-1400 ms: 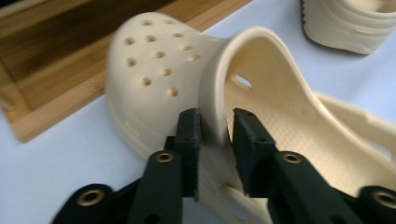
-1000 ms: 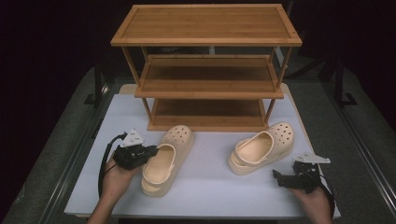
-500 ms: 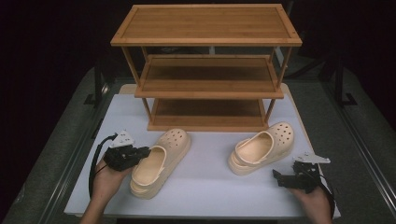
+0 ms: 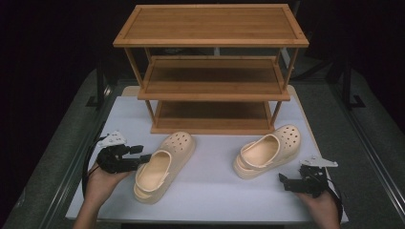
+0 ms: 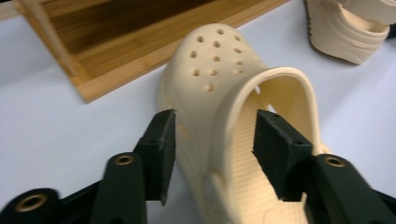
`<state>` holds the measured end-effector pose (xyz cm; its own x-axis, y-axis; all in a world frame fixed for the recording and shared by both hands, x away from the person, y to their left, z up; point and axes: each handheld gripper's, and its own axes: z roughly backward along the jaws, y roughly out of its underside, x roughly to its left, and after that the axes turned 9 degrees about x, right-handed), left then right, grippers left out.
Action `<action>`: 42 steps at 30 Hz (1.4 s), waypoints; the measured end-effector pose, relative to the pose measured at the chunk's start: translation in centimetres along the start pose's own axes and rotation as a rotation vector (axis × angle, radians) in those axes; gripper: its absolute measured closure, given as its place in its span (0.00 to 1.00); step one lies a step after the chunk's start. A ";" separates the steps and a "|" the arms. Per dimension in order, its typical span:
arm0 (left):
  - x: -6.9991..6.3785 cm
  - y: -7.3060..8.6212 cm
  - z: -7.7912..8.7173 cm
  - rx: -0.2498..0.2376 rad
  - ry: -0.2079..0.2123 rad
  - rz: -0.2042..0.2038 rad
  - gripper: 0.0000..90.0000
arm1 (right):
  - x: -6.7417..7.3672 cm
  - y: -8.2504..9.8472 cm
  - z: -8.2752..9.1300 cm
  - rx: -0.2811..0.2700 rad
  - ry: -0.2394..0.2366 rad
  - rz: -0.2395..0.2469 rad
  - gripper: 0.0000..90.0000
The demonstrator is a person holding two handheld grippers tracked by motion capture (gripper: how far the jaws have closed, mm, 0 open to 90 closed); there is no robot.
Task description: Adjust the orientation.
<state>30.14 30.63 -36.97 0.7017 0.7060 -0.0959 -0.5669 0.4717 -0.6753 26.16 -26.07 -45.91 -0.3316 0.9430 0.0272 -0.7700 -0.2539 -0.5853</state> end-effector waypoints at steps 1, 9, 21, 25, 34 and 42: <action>0.2 0.1 0.1 0.003 -0.001 0.005 0.50 | 0.0 0.0 0.0 0.000 0.000 -0.001 0.06; 2.2 1.6 0.9 0.032 -0.091 0.036 0.29 | 0.0 0.0 0.0 0.000 0.000 -0.001 0.06; 5.7 5.3 -0.5 0.123 -0.208 0.085 0.11 | 0.1 0.0 0.0 0.004 0.004 0.002 0.05; 6.1 6.0 -1.4 0.138 -0.216 0.087 0.08 | 0.1 -0.1 0.0 0.005 0.010 0.007 0.05; 6.9 7.7 -3.0 0.135 -0.203 0.086 0.00 | 0.1 -0.1 0.0 0.008 0.006 0.006 0.05; 6.8 7.8 -3.0 0.136 -0.211 0.081 0.00 | 0.1 -0.2 0.7 0.032 0.020 0.026 0.10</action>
<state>31.79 37.50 -45.06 0.5543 0.8321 0.0190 -0.6802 0.4660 -0.5658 25.84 -26.07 -45.21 -0.3404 0.9403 -0.0043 -0.7787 -0.2845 -0.5592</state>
